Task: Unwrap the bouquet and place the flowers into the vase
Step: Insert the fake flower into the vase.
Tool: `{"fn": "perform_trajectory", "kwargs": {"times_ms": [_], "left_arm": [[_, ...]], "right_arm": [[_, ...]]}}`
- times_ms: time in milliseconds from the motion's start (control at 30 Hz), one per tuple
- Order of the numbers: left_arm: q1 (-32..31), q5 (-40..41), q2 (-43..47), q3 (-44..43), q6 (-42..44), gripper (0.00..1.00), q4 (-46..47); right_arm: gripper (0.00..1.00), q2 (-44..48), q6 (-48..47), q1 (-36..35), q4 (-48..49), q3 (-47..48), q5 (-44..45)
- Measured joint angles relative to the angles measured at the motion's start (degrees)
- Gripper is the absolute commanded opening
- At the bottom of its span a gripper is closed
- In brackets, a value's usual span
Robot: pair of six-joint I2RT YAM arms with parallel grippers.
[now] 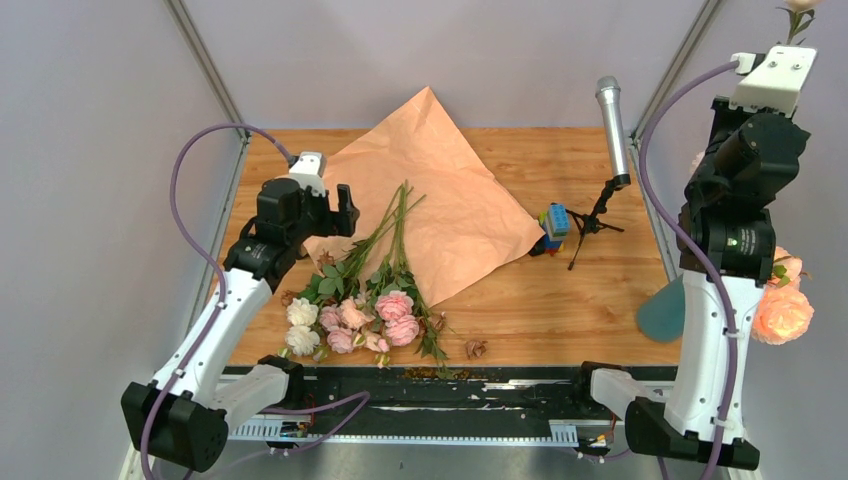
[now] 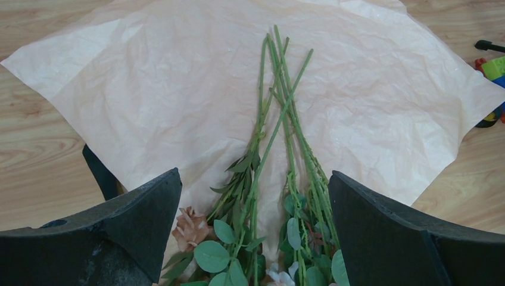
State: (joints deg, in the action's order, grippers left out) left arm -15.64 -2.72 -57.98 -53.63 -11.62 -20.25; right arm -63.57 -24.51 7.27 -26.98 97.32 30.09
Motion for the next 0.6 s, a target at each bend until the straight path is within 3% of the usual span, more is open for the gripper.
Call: {"fn": "perform_trajectory", "kwargs": {"times_ms": [300,600], "left_arm": [[0.02,-0.35,-0.74,1.11,0.0,1.0,0.83],[0.04,-0.46,-0.76,1.11,0.22,1.0,0.85]], "right_arm": [[0.0,1.07,-2.4,1.33,1.75,-0.48,-0.24],[0.0,0.59,-2.54,4.17,4.74,-10.45,-3.26]]}}
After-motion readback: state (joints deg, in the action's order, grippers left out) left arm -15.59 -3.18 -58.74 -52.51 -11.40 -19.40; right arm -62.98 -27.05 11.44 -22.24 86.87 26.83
